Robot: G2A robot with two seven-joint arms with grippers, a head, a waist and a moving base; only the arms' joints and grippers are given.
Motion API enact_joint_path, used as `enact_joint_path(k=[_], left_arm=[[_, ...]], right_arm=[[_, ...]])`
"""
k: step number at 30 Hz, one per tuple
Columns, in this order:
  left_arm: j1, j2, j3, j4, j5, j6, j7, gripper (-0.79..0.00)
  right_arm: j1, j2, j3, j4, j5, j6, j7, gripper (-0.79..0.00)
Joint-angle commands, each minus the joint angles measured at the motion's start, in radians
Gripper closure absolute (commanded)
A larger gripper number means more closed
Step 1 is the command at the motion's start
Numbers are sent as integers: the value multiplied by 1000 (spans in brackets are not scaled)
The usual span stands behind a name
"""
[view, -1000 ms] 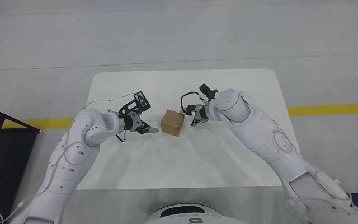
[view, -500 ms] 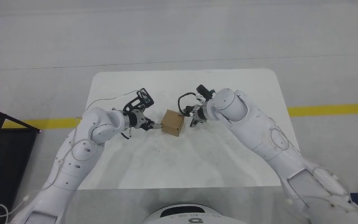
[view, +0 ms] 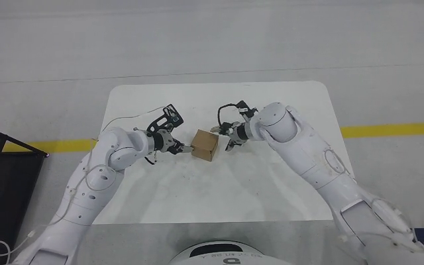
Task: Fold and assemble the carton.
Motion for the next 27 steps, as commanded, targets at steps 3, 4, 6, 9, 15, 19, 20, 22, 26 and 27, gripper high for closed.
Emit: enact_joint_path(k=[3,4,6,9,15,19,20,22,26,27], left_arm=[[1,1,3,-2,0,-3,1,-785],[1,1,5,-2,0,-3,2,-785],[0,1,8,-1,0,-3,5,-785],[-3,0,13,2,5,-1,7,-785],[-9,0,23,5,21,5,16,-785],[-11,-1,27,5,12,3,19,-785],[-12,0,28,5,12,1,18,-785],[-12,0,27,6,11,-2,17,-785],[-13,1,29,12,13,0,19,-785],[-14,1,31,13,16,0,19,-785]], right_arm=[[15,-4,-2,47,38,8,35,-462],[21,-6,-6,57,44,15,41,-437],[32,-10,-15,72,52,24,44,-394],[47,-17,-32,94,64,39,49,-388],[70,-28,-52,127,81,39,49,-413],[68,-29,-38,135,102,14,27,-523],[62,-28,-27,132,111,-4,17,-529],[45,-23,-10,117,114,-41,-2,-542],[5,-9,24,67,105,-90,-28,-536],[-3,-6,29,56,100,-90,-29,-536]])
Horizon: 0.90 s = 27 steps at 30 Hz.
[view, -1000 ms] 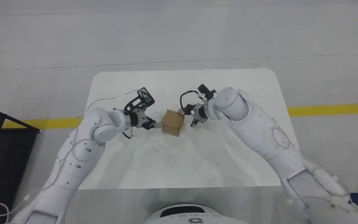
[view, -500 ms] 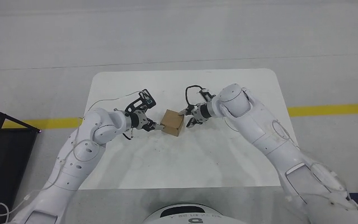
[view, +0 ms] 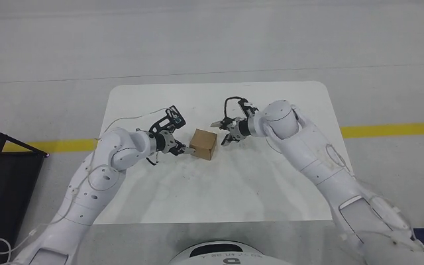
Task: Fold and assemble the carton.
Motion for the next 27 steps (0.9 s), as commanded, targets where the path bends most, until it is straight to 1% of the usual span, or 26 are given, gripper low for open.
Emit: enact_joint_path(k=[1,10,16,23,27], left_arm=[[-3,-1,4,3,4,2,2,-785],[-21,-6,20,16,13,31,33,-785],[-29,-9,30,28,17,42,35,-785],[-35,-11,35,40,8,52,27,-785],[-38,-12,32,45,-2,74,25,-785]], right_arm=[[-12,5,5,-20,-10,0,4,-529],[-10,7,-20,-50,-55,-4,21,-529],[-13,10,-24,-69,-75,-7,22,-529],[-19,21,-44,-126,-165,-3,25,-560],[-25,28,-54,-159,-219,-1,36,-573]])
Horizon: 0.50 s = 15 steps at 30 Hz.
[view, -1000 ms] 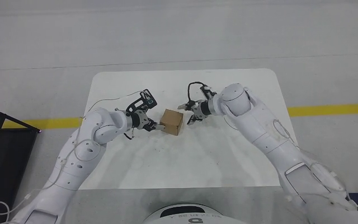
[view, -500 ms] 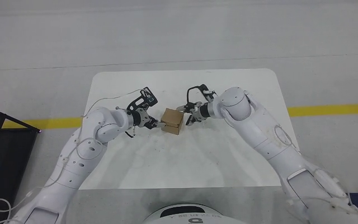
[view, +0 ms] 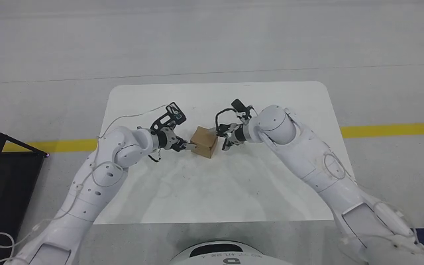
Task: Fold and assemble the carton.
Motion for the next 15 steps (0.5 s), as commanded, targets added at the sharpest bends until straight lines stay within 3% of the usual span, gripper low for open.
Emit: enact_joint_path(k=[1,15], left_arm=[[-2,-1,-1,2,-3,20,-4,-785],[-11,-13,15,9,-44,116,-16,-785]], right_arm=[[-1,4,-6,-14,-27,7,8,-576],[-3,10,-33,-68,-110,54,13,-582]])
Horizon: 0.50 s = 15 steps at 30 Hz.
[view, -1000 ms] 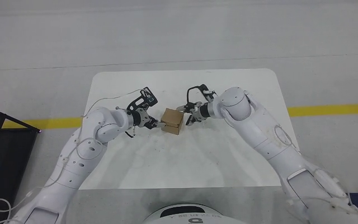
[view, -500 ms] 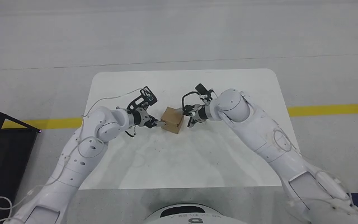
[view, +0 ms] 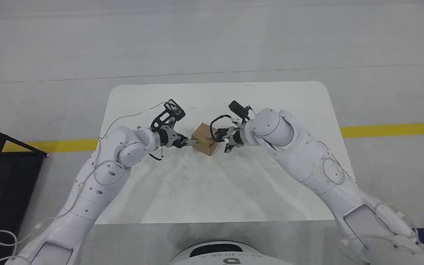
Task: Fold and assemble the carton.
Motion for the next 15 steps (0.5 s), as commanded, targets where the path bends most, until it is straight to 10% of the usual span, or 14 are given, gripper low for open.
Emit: enact_joint_path(k=[1,15], left_arm=[[-1,-2,0,0,-12,12,-2,-785],[-8,-13,20,8,-15,71,-15,-785]], right_arm=[[-1,0,1,-5,-3,4,-1,-585],[-9,2,-1,-25,-24,33,-17,-585]])
